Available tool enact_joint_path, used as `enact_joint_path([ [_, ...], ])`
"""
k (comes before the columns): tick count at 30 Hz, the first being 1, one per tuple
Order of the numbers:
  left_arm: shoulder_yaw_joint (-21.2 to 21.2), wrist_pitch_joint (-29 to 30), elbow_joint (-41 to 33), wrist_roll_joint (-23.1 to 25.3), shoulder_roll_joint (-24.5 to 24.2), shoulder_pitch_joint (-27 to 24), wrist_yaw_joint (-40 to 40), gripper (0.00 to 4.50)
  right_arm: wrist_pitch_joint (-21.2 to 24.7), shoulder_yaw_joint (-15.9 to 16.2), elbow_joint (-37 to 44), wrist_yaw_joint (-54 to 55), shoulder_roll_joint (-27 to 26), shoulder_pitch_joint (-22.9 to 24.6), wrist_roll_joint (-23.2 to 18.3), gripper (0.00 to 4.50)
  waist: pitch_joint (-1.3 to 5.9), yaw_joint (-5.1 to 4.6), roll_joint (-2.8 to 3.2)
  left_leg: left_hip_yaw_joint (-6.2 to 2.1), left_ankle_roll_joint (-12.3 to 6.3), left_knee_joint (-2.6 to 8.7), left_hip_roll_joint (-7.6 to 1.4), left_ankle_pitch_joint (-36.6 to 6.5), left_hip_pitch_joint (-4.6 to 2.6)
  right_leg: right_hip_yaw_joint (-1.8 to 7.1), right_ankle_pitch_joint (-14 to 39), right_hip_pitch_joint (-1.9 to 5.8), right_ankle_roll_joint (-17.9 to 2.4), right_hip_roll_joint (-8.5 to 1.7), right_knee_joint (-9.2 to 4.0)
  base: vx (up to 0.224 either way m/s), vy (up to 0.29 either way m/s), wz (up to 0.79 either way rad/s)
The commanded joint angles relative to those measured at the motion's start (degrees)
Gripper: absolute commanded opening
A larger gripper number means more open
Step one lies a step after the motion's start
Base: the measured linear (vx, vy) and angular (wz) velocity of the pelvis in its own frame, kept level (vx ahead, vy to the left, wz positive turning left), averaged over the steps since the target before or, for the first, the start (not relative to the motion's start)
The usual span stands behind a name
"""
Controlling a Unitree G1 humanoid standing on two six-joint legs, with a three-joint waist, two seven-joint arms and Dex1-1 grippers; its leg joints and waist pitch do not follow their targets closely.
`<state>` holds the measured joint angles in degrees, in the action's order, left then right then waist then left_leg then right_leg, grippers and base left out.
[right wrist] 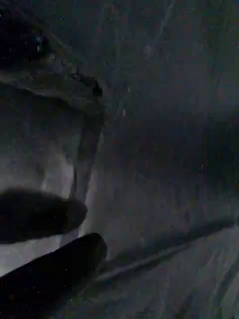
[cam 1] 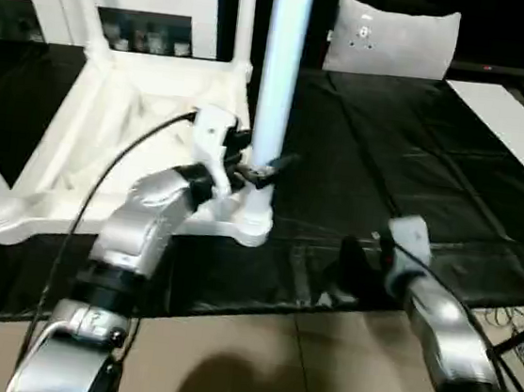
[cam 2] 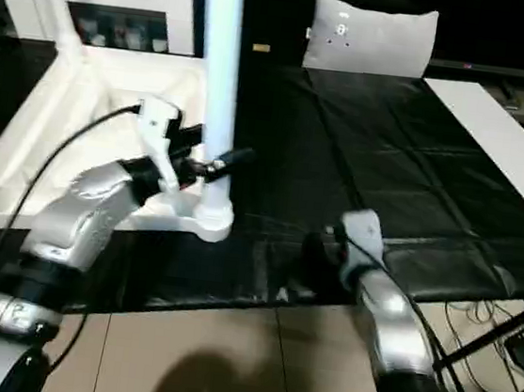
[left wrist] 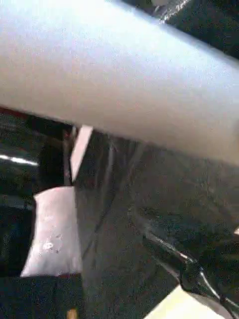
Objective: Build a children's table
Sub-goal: Rotate table base, then move to table
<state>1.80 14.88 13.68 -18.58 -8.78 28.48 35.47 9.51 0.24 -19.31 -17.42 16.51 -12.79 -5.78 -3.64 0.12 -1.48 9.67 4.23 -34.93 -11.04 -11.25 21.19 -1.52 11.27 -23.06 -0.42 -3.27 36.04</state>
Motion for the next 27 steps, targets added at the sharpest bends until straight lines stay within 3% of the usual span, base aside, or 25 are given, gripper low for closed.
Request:
enact_joint_path([
  [1, 1.39, 1.24, -4.38, -0.7, 0.58, -3.23, -1.14, 4.48, 1.79, -0.67, 8.63, -1.18, -0.11, 1.37, -2.76, 4.5, 4.14, 0.25, -0.18, 0.07, -3.92, 3.6, -1.51, -7.2, 0.12, 2.02, 4.38, 3.49, -12.67, -3.02, -4.28, 0.0, 0.0, 0.0],
  [2, 1.6, 1.64, -5.99, -0.71, 0.58, -4.91, -2.14, 4.48, 2.84, -0.63, 11.75, -1.9, -0.55, 2.42, -4.43, 4.5, 4.12, 0.34, 0.3, -0.02, -3.97, 3.69, -1.64, -7.69, -0.08, 1.98, 4.91, 3.29, -12.63, -3.03, -4.34, 0.0, 0.0, 0.0],
  [3, 1.6, 1.64, -5.99, -0.71, 0.58, -4.91, -2.14, 4.48, 2.84, -0.63, 11.75, -1.9, -0.55, 2.42, -4.43, 4.5, 4.03, 0.19, 0.17, -0.01, -3.88, 3.82, -1.68, -8.62, -0.11, 1.95, 5.94, 3.22, -12.48, -2.98, -4.51, 0.0, 0.0, 0.0],
  [4, 1.68, 2.4, -7.69, -0.73, 0.53, -6.56, -3.14, 4.48, 3.88, -0.81, 14.44, -1.8, -1.23, 3.33, -5.83, 4.5, 3.72, 0.16, 0.23, 0.0, -2.87, 4.02, -1.71, -11.85, -0.38, 1.97, 11.14, 2.81, -11.57, -2.93, -5.0, 0.0, 0.0, 0.0],
  [5, 1.73, 2.93, -9.28, -0.73, 0.38, -8.1, -3.81, 4.48, 4.43, -0.83, 16.74, -1.3, -1.78, 4.19, -6.15, 4.5, 3.61, 0.13, 0.3, -0.05, -2.36, 4.15, -1.72, -12.85, -0.43, 1.96, 12.96, 2.7, -11.1, -2.92, -5.11, 0.0, 0.0, 0.0],
  [6, 1.25, 3.78, -13.64, -0.15, 0.02, -12.05, -5.94, 4.48, 6.59, 0.27, 21.97, -1.45, -2.04, 6.38, -7.1, 4.5, 3.36, 0.23, 0.29, -0.2, -1.53, 4.38, -1.89, -14.69, -0.36, 2.02, 16.06, 2.64, -9.84, -3.03, -5.44, 0.0, 0.0, 0.0],
  [8, 0.38, 4.75, -17.27, 0.24, -0.19, -14.99, -7.74, 4.48, 8.72, 0.78, 25.52, -0.7, -2.25, 7.95, -7.22, 4.5, 3.38, 0.17, 0.35, -0.39, -0.83, 4.57, -2.01, -15.17, -0.32, 2.06, 16.78, 2.69, -9.0, -2.94, -5.35, 0.0, 0.0, 0.0],
  [9, -0.65, 5.68, -20.54, 0.75, -0.33, -17.41, -8.73, 4.48, 10.53, 0.82, 28.37, -0.18, -2.75, 9.39, -7.56, 4.5, 3.4, 0.05, 0.77, -0.42, -0.23, 4.6, -1.69, -15.82, -0.4, 2.04, 17.68, 2.34, -7.99, -2.67, -5.47, 0.0, 0.0, 0.0],
  [13, -3.48, 6.1, -27.51, 2.7, 0.23, -23.48, -14.05, 4.48, 13.1, 2.3, 33.49, -0.2, -2.71, 12.92, -7.99, 4.5, 3.22, -0.05, 0.57, -0.6, 0.4, 4.78, -1.68, -17.13, -0.21, 2.05, 18.5, 2.14, -6.32, -2.59, -5.76, 0.0, 0.0, 0.0],
  [17, -4.87, 5.57, -30.47, 4.86, 2.42, -25.75, -20.36, 4.48, 16.13, 2.84, 37.52, 0.76, -3.14, 14.71, -8.7, 4.5, 3.18, 0.06, 0.27, -0.61, 0.4, 4.77, -1.56, -16.77, -0.18, 2.13, 18.65, 2.03, -5.17, -2.58, -5.95, 0.0, 0.0, 0.0],
  [18, -4.69, 5.72, -30.89, 5.4, 2.45, -25.87, -21.19, 4.48, 16.28, 2.85, 38.22, 0.82, -3.33, 14.97, -8.91, 4.5, 3.11, 0.0, -0.08, -0.57, 0.26, 4.8, -1.56, -16.67, -0.03, 2.13, 18.52, 2.06, -4.85, -2.52, -6.05, 0.0, 0.0, 0.0],
  [20, -4.53, 6.43, -31.59, 5.91, 2.82, -25.82, -22.71, 4.48, 16.0, 2.87, 38.85, 0.98, -3.67, 15.18, -8.88, 4.5, 3.16, 0.13, 0.03, -0.67, 0.43, 4.85, -1.57, -17.96, -0.3, 2.07, 20.44, 2.1, -4.06, -2.67, -5.97, 0.0, 0.0, 0.0],
  [21, -4.31, 7.23, -31.92, 7.08, 3.03, -25.49, -24.19, 4.48, 16.22, 2.94, 39.1, 1.12, -3.87, 15.23, -8.7, 4.5, 2.92, -0.04, 0.01, -0.84, 1.06, 5.06, -1.51, -23.22, -1.18, 1.71, 27.74, 1.94, -2.48, -2.55, -6.51, 0.0, 0.0, 0.0],
  [24, -2.81, 7.34, -31.21, 9.14, 3.02, -24.42, -24.94, 4.48, 16.64, 3.55, 38.65, 0.96, -3.7, 14.78, -7.95, 4.5, 2.74, -0.38, 0.44, -0.86, 0.36, 4.98, -1.04, -29.49, -2.89, 0.73, 35.07, 2.08, -1.83, -1.81, -7.77, 0.0, 0.0, 0.0],
  [25, -2.42, 7.2, -31.09, 9.43, 3.0, -24.34, -24.87, 4.48, 17.07, 3.59, 38.7, 1.07, -3.67, 14.64, -7.91, 4.5, 2.18, -0.7, 0.4, -0.81, -0.26, 4.9, -0.8, -32.54, -3.86, 0.02, 38.53, 1.86, -2.05, -1.38, -8.51, 0.0, 0.0, 0.0],
  [26, -2.42, 7.2, -31.09, 9.43, 3.0, -24.34, -24.87, 4.48, 17.07, 3.59, 38.7, 1.07, -3.67, 14.64, -7.91, 4.5, 1.6, -1.11, 0.57, -0.92, -0.33, 4.59, -0.7, -36.0, -5.33, -0.94, 41.74, 1.27, -2.29, -1.2, -9.42, 0.0, 0.0, 0.0],
  [27, -1.93, 7.58, -30.76, 9.66, 3.33, -24.24, -25.35, 4.48, 17.22, 3.65, 38.66, 1.04, -3.11, 14.02, -7.32, 4.5, 1.75, -1.66, 0.69, -1.4, -0.32, 4.86, -0.82, -36.9, -5.45, -1.46, 40.75, 2.45, -2.43, -1.44, -9.37, 0.0, 0.0, 0.0],
])
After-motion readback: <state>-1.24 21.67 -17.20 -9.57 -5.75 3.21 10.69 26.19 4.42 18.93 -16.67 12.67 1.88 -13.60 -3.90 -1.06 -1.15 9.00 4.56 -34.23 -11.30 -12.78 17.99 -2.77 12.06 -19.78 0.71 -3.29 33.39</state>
